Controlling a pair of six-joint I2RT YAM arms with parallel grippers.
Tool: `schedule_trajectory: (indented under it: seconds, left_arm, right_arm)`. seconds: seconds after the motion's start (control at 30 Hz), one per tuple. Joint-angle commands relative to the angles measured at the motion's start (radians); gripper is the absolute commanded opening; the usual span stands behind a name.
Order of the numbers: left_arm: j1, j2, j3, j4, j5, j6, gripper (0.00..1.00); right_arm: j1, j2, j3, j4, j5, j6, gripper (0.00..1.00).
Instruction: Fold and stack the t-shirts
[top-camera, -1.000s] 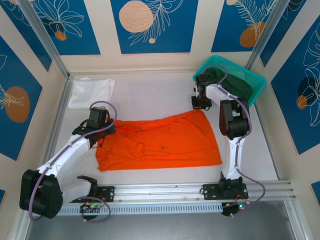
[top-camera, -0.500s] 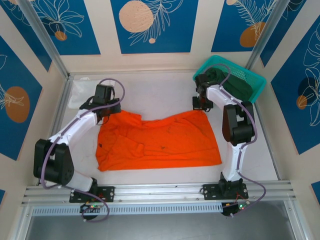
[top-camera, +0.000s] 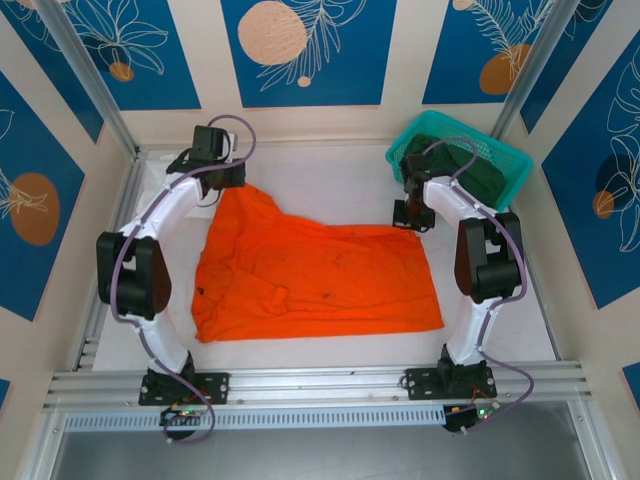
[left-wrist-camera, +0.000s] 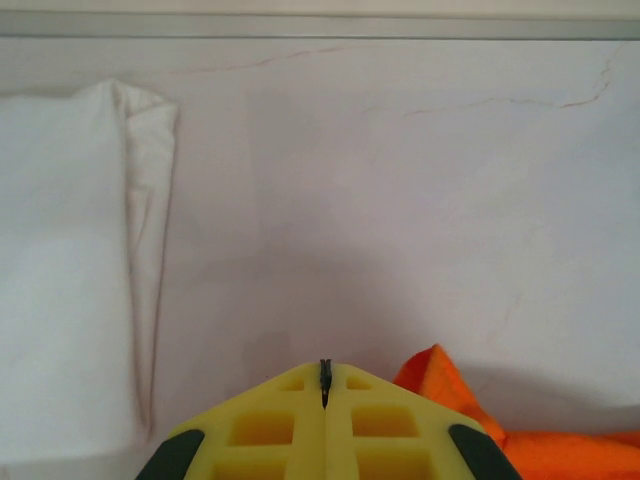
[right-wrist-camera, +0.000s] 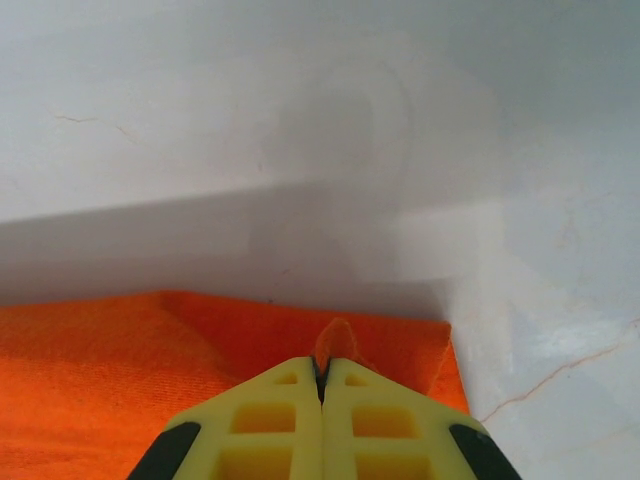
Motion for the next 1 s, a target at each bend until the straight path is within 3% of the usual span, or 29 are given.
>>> schedule_trajectory:
  seconds: [0.0, 0.27, 0.67, 0.87, 0.97]
  left_arm:
    - [0.008, 0.052, 0.066, -0.070, 0.045, 0.050, 0.00]
    - [0.006, -0.048, -0.039, -0.103, 0.083, 0.019, 0.00]
    - [-0.024, -0.590, -0.589, -0.163, 0.113, -0.124, 0.00]
    - [-0.028, -0.807, -0.763, -0.241, 0.126, -0.227, 0.01]
    - [-0.027, -0.914, -0.820, -0.304, 0.056, -0.298, 0.09]
  right_arm:
    - [-0.007, -0.022, 0.013, -0.038, -0.048, 0.051, 0.05]
    - [-0.012, -0.093, -0.058, -0.046, -0.114, 0.049, 0.02]
    - [-0.007, -0.276, -0.260, -0.058, -0.125, 0.022, 0.04]
    - [-0.002, -0.332, -0.352, -0.057, -0.099, 0.006, 0.06]
    - [-0.003, -0.352, -0.386, -0.062, -0.100, 0.005, 0.15]
